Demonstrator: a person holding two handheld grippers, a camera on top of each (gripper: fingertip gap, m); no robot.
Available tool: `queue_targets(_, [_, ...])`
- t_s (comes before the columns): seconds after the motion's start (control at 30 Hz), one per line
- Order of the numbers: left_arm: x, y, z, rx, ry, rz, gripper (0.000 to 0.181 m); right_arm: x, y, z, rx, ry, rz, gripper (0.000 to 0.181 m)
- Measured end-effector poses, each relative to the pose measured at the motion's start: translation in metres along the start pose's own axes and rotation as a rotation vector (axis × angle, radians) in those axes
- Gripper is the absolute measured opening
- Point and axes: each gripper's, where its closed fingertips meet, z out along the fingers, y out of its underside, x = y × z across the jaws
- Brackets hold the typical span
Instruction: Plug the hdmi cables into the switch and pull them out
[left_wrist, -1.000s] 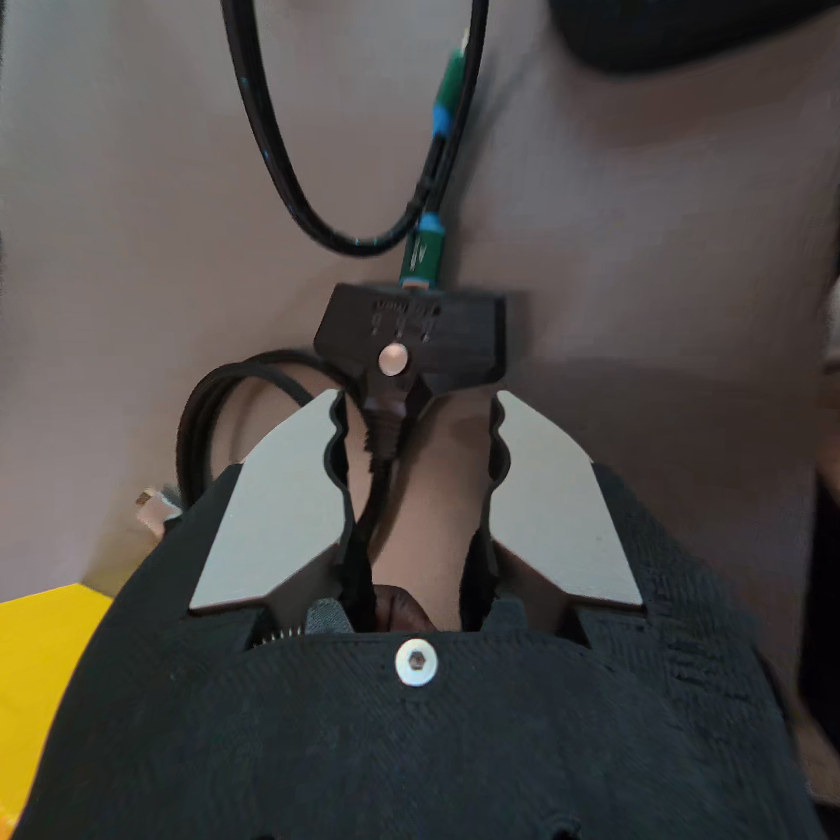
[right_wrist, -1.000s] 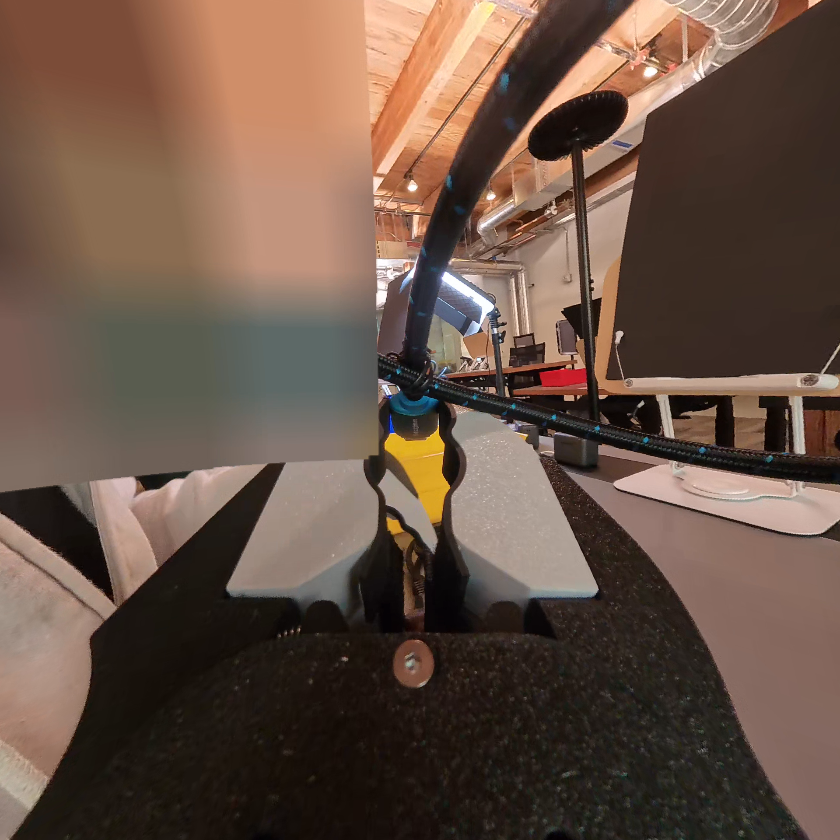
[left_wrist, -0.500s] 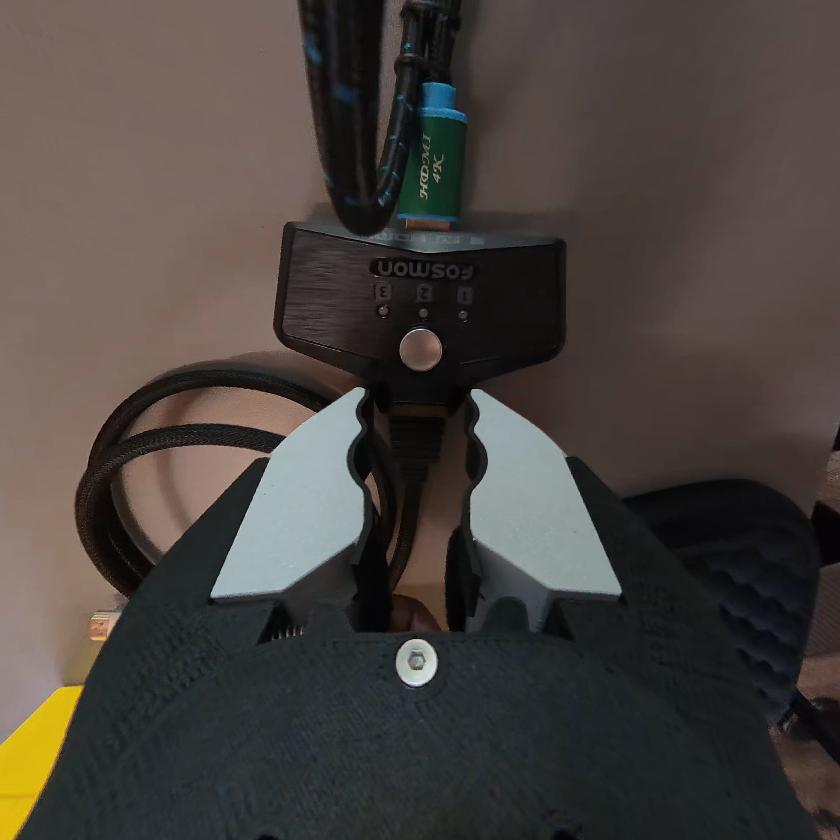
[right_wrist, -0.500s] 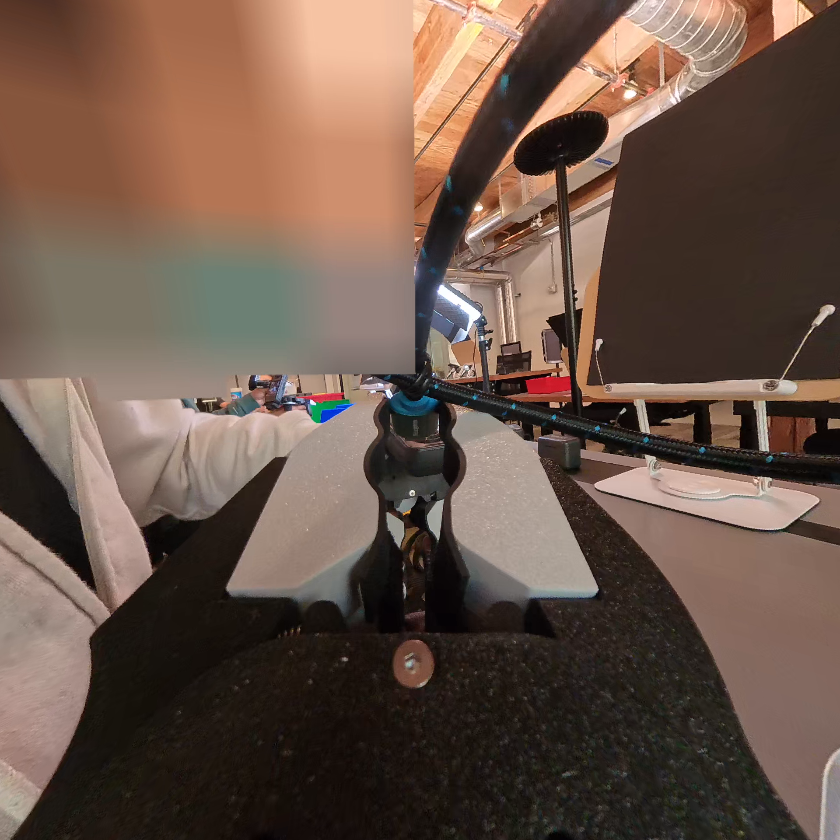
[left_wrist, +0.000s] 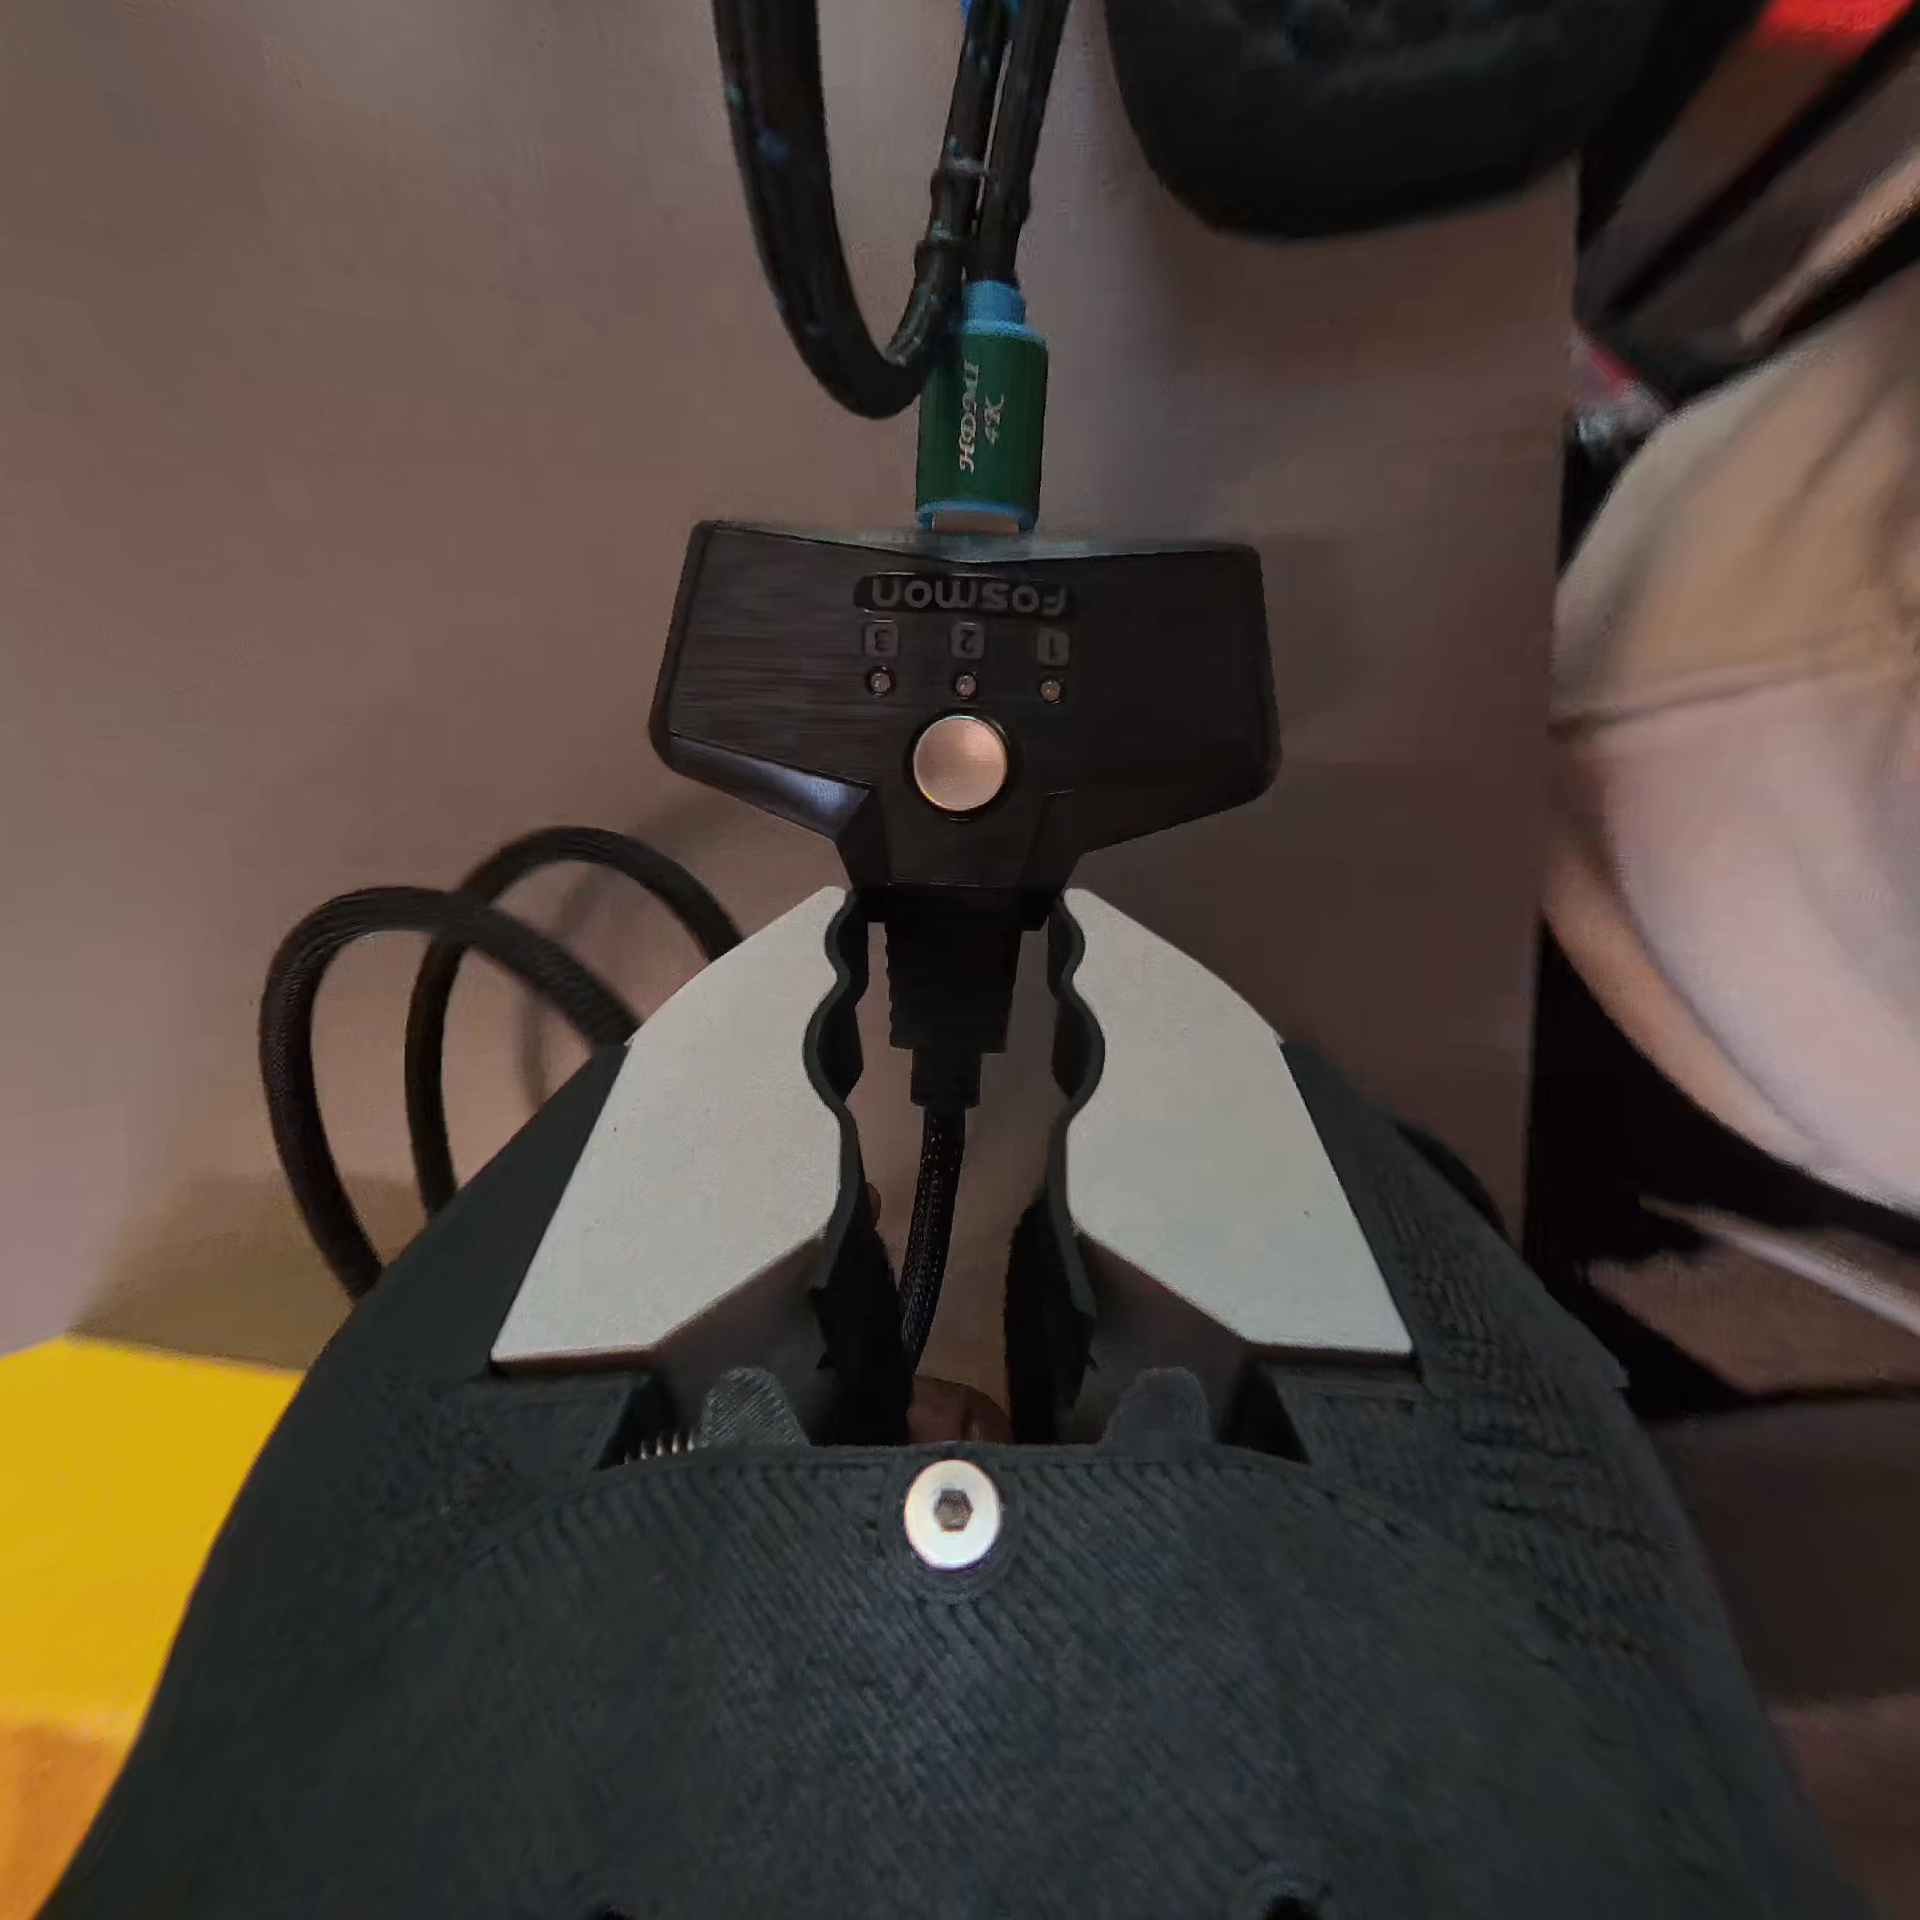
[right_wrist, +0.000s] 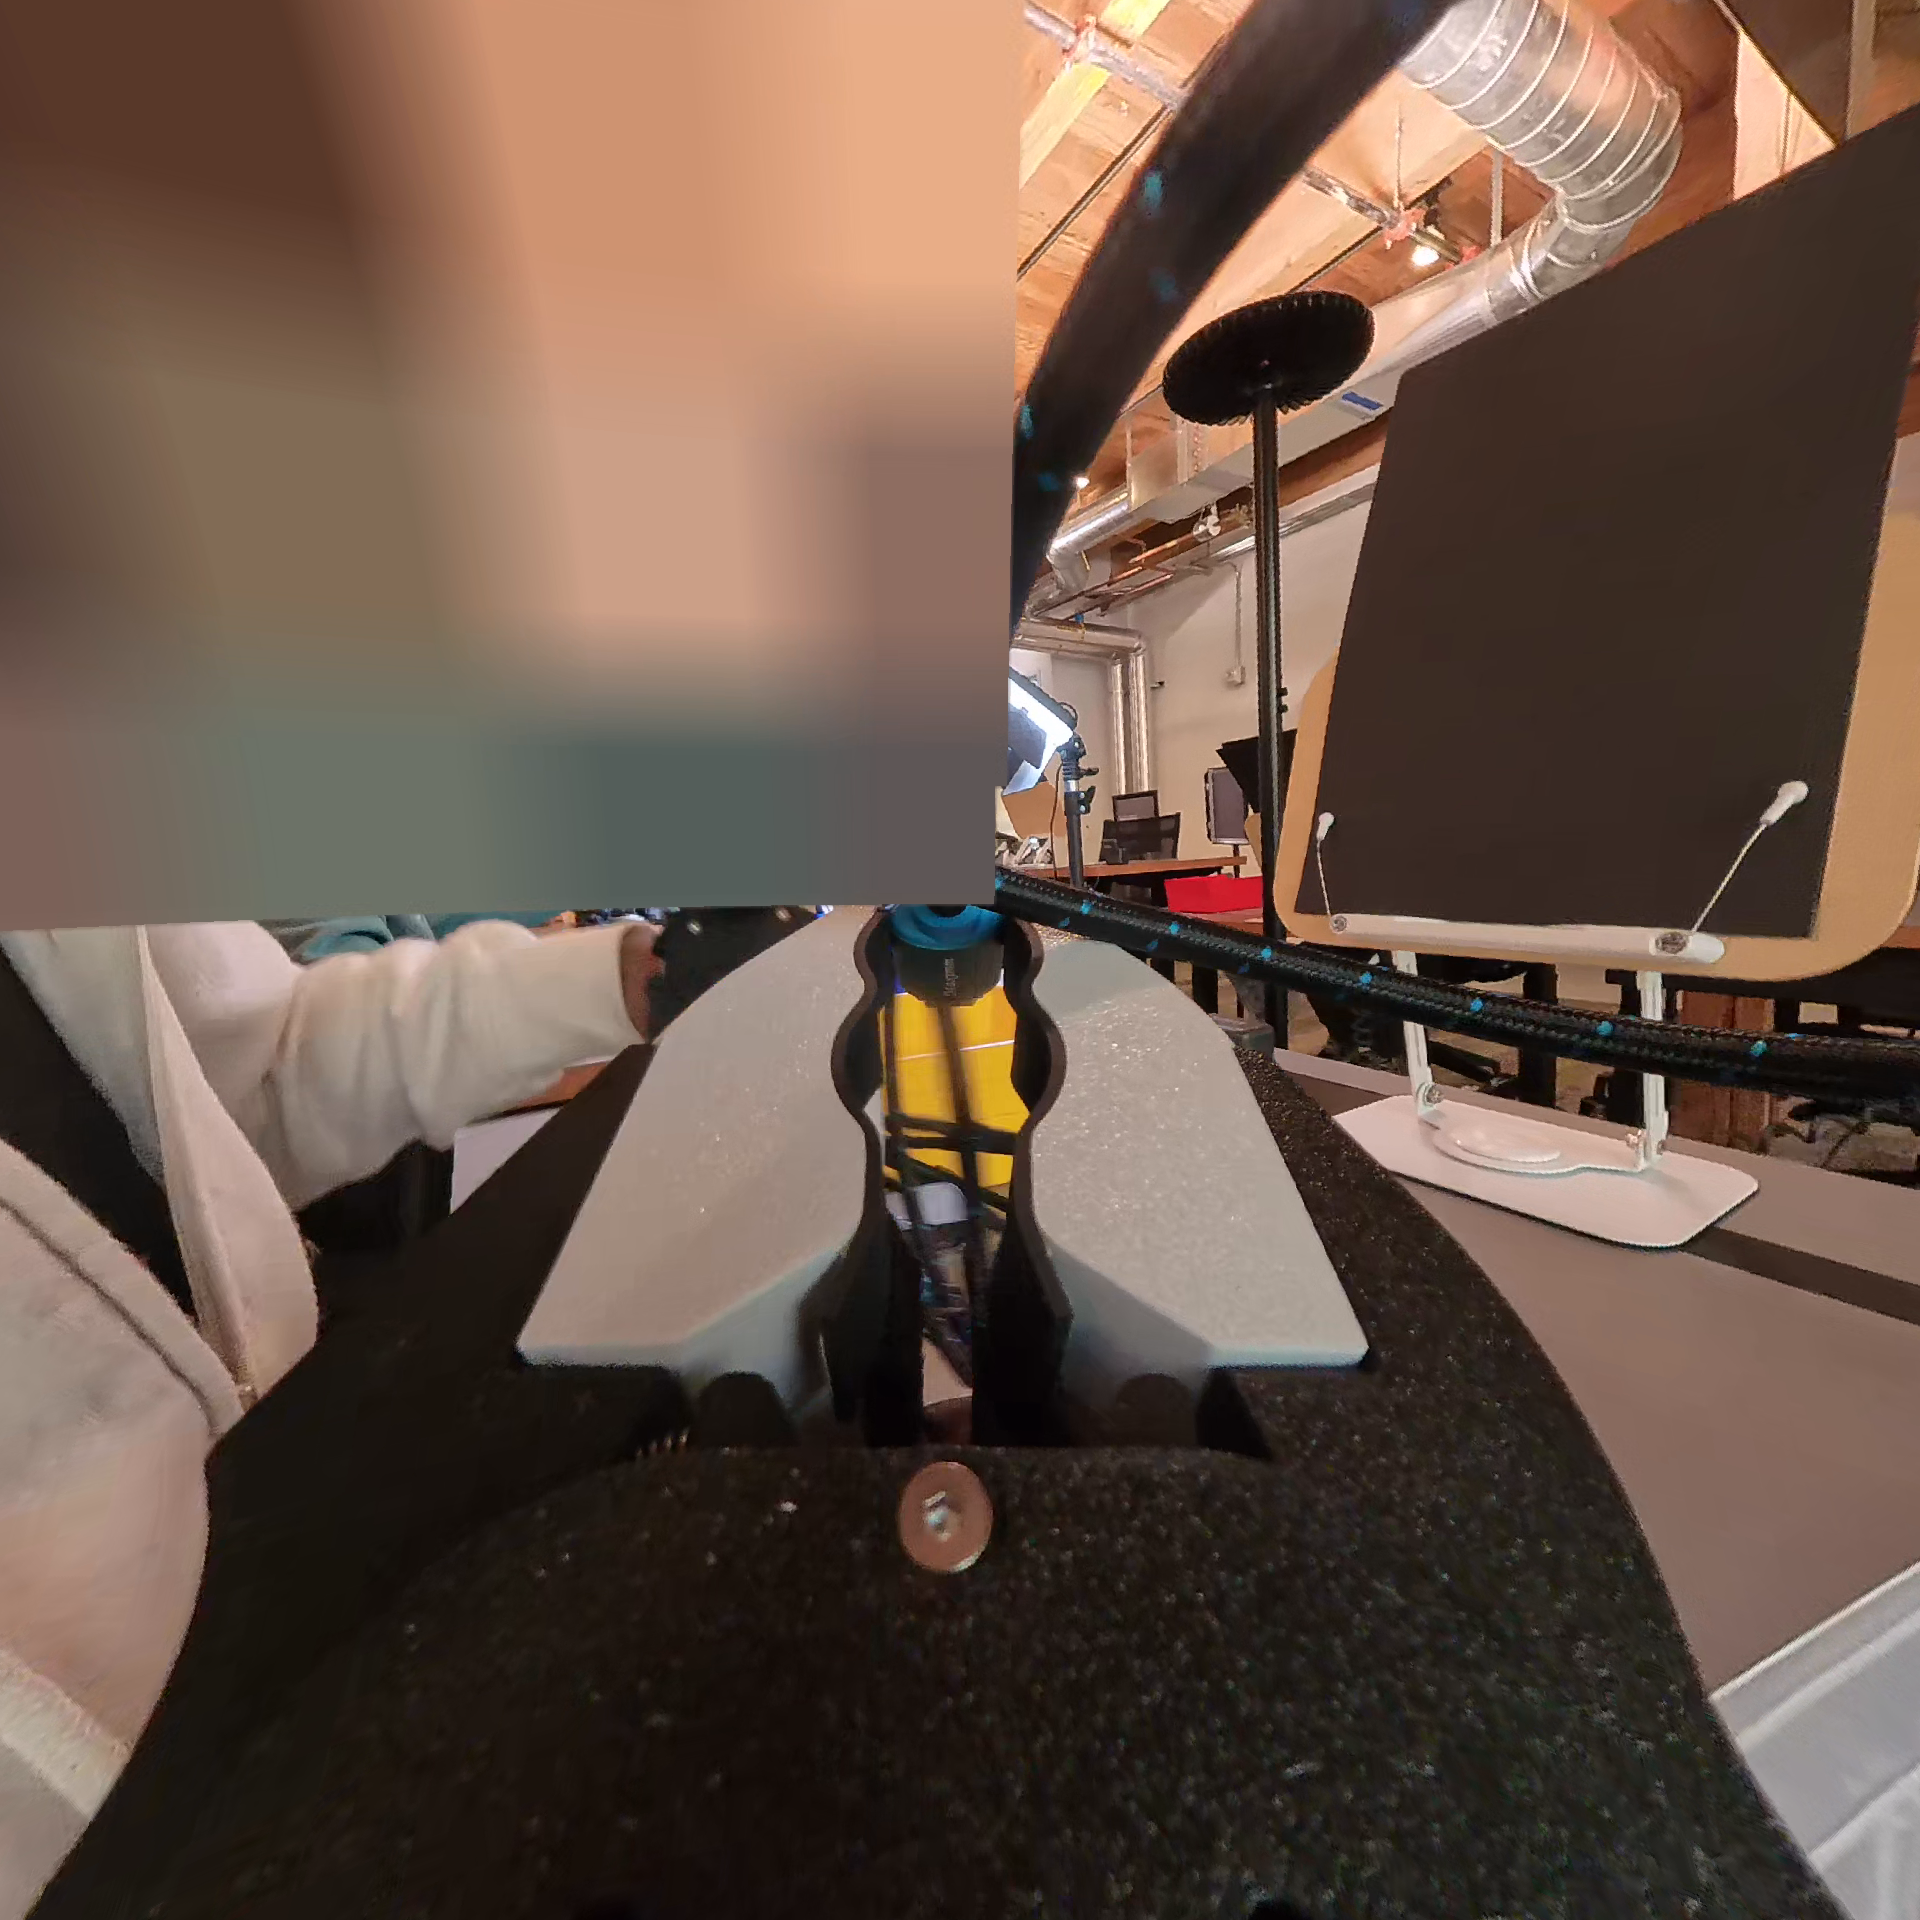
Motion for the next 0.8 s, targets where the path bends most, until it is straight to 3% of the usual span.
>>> queue_targets(0.13, [0.044,0.036,-0.021,-0.248,0.080,0.037,0.033,-0.006,-0.001,-0.002,-0.006,-0.003,-0.022,0.021])
queue_targets(0.27, [0.083,0.099,0.000,-0.497,0.166,0.020,0.032,-0.009,0.002,-0.005,-0.007,0.001,-0.008,0.021])
queue_targets(0.4, [0.082,0.102,0.002,-0.449,0.149,0.011,0.032,-0.011,-0.001,-0.005,-0.002,-0.004,-0.012,0.021])
queue_targets(0.53, [0.082,0.110,-0.003,-0.528,0.198,0.077,0.041,-0.014,-0.001,-0.004,-0.012,-0.007,-0.030,0.021])
queue_targets(0.8, [0.080,0.113,0.006,-0.474,0.274,0.144,0.034,-0.013,0.003,-0.004,-0.011,-0.002,-0.024,0.021])
